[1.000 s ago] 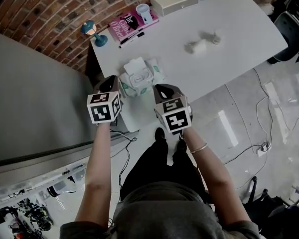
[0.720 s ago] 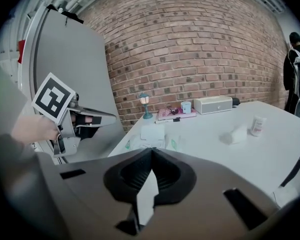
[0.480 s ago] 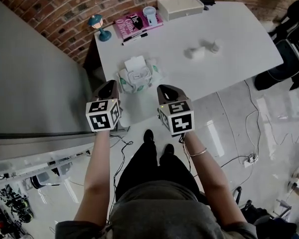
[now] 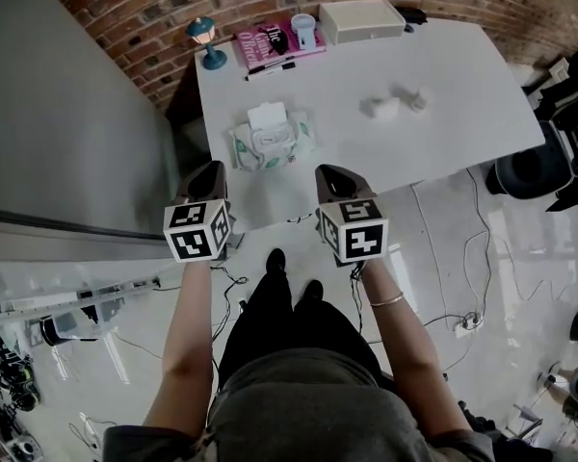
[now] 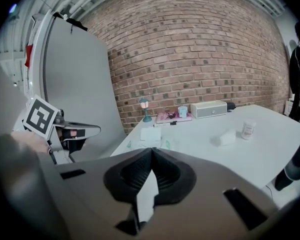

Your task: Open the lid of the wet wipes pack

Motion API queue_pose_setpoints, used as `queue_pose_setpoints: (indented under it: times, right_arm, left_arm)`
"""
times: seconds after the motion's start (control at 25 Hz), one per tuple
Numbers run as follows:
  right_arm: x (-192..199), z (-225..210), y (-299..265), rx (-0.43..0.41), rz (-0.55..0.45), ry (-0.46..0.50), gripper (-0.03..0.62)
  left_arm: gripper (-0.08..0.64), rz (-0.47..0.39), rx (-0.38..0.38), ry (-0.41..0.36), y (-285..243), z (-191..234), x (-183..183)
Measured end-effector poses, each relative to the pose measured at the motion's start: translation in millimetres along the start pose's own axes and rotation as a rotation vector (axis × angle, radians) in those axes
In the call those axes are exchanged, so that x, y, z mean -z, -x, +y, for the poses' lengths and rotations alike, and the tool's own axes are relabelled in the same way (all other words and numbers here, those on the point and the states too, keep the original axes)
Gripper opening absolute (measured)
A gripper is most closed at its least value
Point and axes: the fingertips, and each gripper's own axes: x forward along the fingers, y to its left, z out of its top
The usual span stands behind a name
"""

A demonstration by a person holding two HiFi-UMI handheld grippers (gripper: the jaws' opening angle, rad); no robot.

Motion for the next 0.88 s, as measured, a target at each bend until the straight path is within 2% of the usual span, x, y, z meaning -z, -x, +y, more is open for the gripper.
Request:
queue_pose_setpoints:
  times: [0.2, 0.44, 0.6, 0.88]
  right_arm:
    - [-3.5, -0.3, 9.6, -0.004, -0.014, 0.027, 0.006]
    - [-5.8, -6.4, 20.8, -0.009, -0.038, 0.010, 0.003]
    - [-3.1, -7.1, 26.0, 0.008, -0.040, 0.039, 0.003]
    - [4.0, -8.8, 32.9, -0.006, -0.036, 0.016, 0.003]
  left_arm:
    - [0.031, -0.019, -0.021, 0.031, 15.6, -2.6, 6.4]
    - [0.032, -0.023, -0.037, 0.060, 31.2, -8.9, 17.8]
    - [0.032, -0.015, -0.045, 0.060, 39.6, -11.0, 25.8]
    - [0.031, -0.030, -0.060, 0.061, 48.9, -15.6, 28.9]
